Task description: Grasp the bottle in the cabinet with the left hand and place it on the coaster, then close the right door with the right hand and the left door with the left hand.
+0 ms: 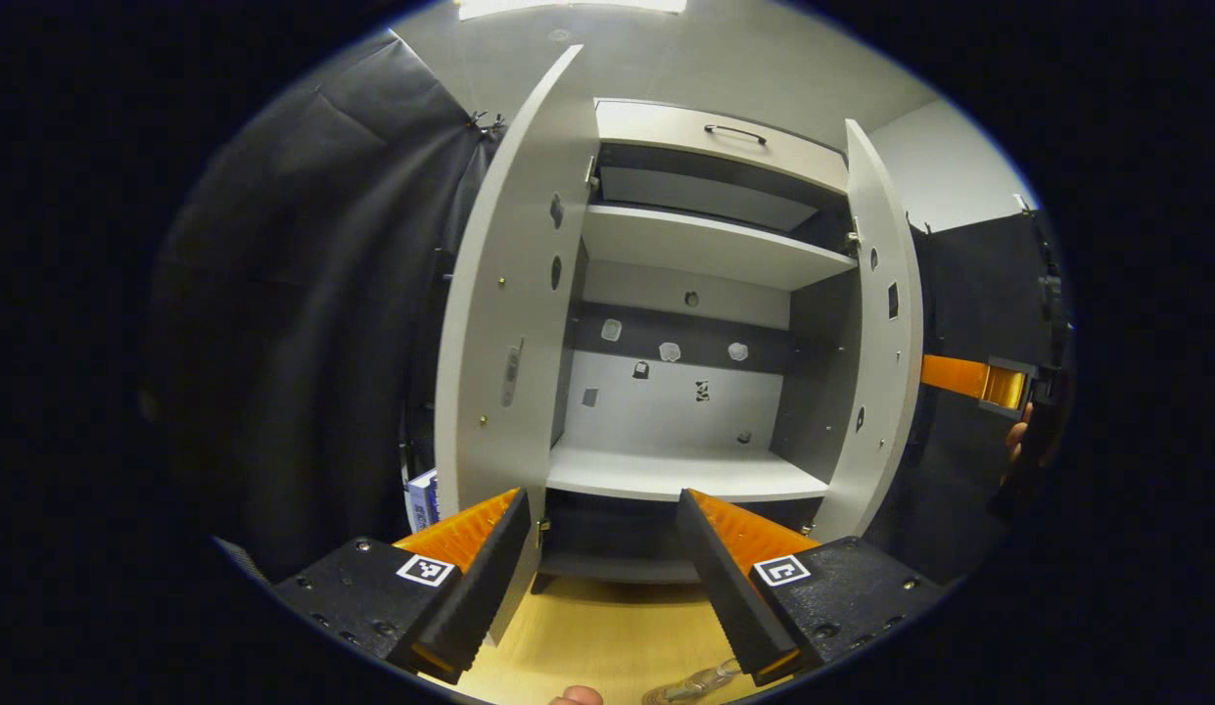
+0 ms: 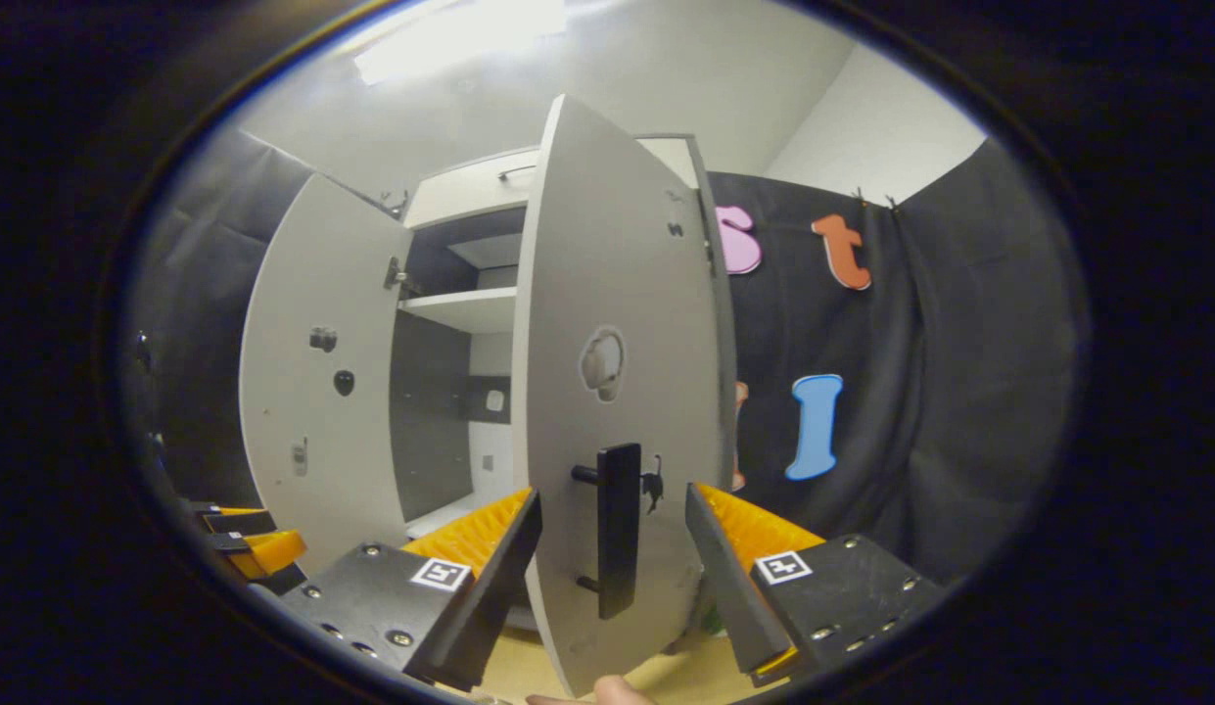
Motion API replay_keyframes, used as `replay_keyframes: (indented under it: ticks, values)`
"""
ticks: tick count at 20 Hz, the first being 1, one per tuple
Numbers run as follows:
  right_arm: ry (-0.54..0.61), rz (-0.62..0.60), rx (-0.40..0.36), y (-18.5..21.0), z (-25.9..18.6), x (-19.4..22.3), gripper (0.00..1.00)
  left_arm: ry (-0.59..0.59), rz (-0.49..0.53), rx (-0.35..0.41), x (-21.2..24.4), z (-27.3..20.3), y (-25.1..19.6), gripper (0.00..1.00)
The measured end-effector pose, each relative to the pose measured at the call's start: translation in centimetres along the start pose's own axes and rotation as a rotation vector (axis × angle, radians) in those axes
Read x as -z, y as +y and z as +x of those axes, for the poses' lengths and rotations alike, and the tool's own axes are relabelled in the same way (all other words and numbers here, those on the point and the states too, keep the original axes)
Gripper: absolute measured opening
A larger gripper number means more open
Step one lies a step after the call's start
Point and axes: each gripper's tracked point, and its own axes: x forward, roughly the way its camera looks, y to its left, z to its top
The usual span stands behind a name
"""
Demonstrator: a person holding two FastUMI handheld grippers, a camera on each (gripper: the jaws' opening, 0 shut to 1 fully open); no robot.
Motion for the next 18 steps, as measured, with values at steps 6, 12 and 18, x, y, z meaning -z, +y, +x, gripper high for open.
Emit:
replay_keyframes:
  ticks: [6,12,18]
  values:
    - [-0.001,0.05,-0.089,2.9,1.4,0.0,0.9,-0.011,-0.007,-0.117,-0.8,-1.7,3.6,0.95]
    - [0.023,0.084,-0.139,4.3,2.2,0.3,0.9,-0.049,-0.014,-0.229,-2.2,-2.5,6.8,0.95]
    - [0.042,0.072,-0.159,5.1,2.3,1.2,0.9,-0.066,0.004,-0.278,-3.3,-2.9,8.8,0.95]
